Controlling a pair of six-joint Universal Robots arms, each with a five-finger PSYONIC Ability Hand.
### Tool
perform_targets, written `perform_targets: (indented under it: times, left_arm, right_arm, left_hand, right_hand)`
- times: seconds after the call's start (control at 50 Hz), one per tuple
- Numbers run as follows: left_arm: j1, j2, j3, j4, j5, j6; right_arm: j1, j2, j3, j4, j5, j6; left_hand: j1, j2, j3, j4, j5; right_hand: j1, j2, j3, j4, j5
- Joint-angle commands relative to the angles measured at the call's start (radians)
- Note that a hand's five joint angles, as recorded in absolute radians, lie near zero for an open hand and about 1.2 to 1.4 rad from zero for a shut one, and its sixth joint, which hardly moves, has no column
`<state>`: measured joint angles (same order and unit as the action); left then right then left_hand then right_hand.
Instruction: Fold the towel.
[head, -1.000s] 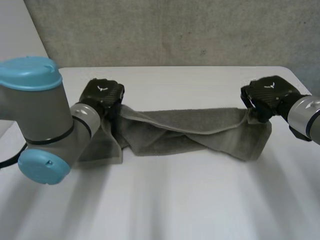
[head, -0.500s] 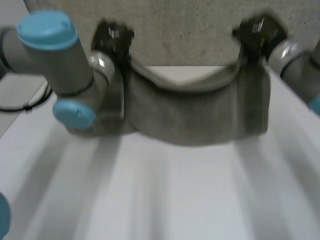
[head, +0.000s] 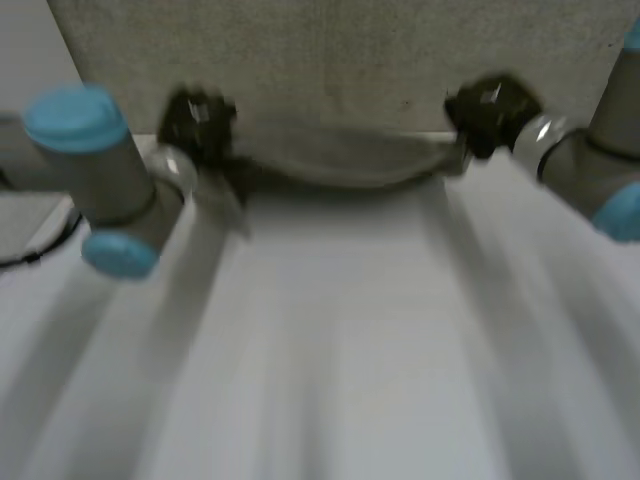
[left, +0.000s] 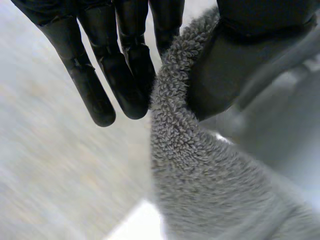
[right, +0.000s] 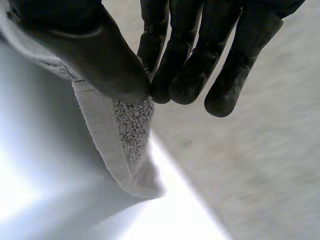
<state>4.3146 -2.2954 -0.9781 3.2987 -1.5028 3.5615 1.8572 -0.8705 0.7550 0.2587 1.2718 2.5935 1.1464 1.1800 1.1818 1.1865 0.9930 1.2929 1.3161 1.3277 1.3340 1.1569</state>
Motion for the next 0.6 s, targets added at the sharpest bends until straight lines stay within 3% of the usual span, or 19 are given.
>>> perform_targets:
  times: [0.02,0.14,0.28,0.46,0.6]
  left_arm:
    - [-0.006,-0.013,-0.287,0.038,0.036,0.101]
    - [-0.004,-0.004,-0.349,0.082,0.035,0.217]
    - [-0.006,0.024,-0.353,0.087,0.024,0.215]
    - [-0.026,0.013,-0.376,0.117,-0.004,0.215]
    - [-0.026,-0.039,-0.37,0.189,-0.051,0.215]
  right_arm:
    - [0.002,-0.045,0.361,-0.111,-0.042,-0.139]
    - [-0.004,-0.123,0.535,-0.187,-0.04,-0.173]
    - [-0.012,-0.223,0.618,-0.19,-0.038,-0.162]
    - [-0.032,-0.335,0.711,-0.188,-0.042,-0.032]
    - [-0.111,-0.354,0.753,-0.191,-0.055,0.04]
  left_hand:
    - [-0.014,-0.047,-0.049,-0.054,-0.035]
    - [-0.017,-0.051,-0.052,-0.057,-0.038]
    - [-0.031,-0.065,-0.067,-0.072,-0.053]
    - [-0.419,-0.452,-0.454,-0.459,-0.44]
    - [-0.481,-0.514,-0.516,-0.521,-0.502]
  right_hand:
    - [0.103,0.08,0.069,0.062,0.065]
    - [0.103,0.08,0.069,0.062,0.065]
    - [0.103,0.08,0.069,0.062,0.065]
    - [0.103,0.08,0.069,0.062,0.065]
    - [0.103,0.08,0.069,0.062,0.065]
